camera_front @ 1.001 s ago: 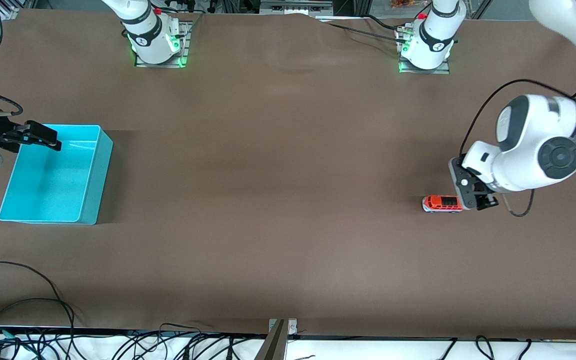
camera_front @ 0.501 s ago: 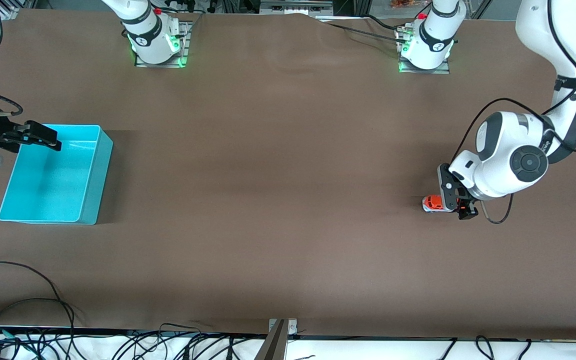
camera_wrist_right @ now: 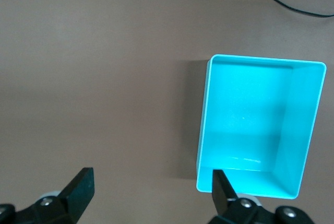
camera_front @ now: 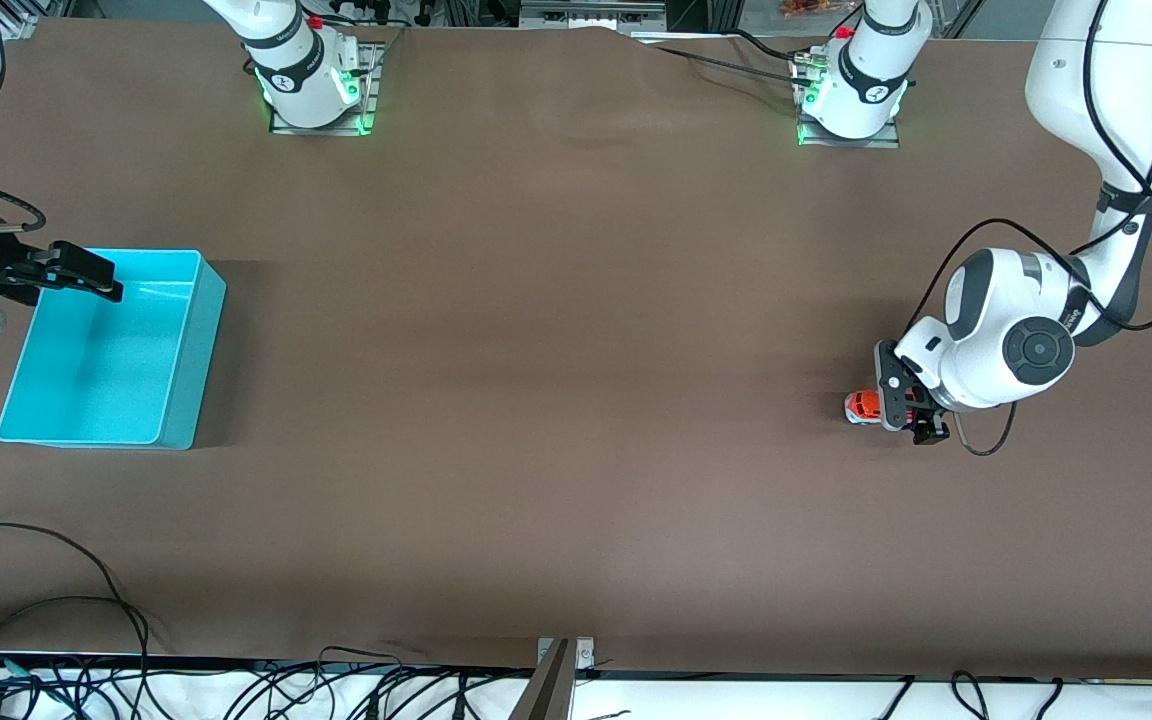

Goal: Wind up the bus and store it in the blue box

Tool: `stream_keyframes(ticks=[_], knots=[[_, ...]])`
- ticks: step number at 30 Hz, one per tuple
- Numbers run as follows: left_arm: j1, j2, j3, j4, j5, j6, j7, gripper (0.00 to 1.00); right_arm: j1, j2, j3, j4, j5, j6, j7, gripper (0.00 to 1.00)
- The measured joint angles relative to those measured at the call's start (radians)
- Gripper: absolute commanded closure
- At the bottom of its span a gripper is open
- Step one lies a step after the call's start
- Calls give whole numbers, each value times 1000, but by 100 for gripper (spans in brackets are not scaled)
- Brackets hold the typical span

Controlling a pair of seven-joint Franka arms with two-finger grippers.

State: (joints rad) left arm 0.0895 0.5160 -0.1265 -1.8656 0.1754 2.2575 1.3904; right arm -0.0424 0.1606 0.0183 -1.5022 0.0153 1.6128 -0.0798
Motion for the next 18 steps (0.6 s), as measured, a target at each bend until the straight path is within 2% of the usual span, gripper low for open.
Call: stream_keyframes(ticks=[15,16,18], knots=[[13,51,0,-9,0,83,13,0,0,0,0,0,0,0,0,0],[16,52,0,-13,0,90,14,2,0,0,0,0,0,0,0,0],[21,55,0,-21,0,106,15,22,0,0,0,0,0,0,0,0]])
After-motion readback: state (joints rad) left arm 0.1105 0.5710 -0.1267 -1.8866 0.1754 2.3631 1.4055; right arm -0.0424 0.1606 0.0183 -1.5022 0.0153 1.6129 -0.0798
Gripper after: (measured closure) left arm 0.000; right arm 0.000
